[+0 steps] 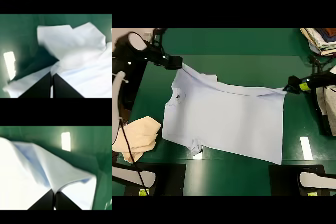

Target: Fold the shirts.

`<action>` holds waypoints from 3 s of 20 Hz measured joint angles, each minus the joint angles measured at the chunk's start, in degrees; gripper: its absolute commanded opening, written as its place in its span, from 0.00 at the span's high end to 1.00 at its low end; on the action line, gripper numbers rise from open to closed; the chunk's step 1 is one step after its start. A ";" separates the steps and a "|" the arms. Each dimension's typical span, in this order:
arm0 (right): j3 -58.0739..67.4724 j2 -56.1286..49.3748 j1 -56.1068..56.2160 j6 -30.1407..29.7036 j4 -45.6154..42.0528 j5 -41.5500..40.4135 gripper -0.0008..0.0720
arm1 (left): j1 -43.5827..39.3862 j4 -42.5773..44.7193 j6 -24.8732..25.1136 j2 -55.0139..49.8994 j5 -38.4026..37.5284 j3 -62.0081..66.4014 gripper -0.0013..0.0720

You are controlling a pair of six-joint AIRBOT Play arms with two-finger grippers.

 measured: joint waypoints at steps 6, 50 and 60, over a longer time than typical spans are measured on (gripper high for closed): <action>16.90 -9.88 1.44 -1.27 -0.76 -5.22 0.38 | 0.50 0.15 0.09 -3.52 3.50 4.50 0.14; -12.20 14.62 -8.44 -5.03 -4.50 14.25 0.37 | 14.51 -0.66 -5.49 43.63 -6.10 -63.58 0.95; -44.39 30.53 -10.27 -4.79 -7.28 17.99 0.37 | 14.51 -4.50 -4.85 44.81 -8.59 -58.47 0.95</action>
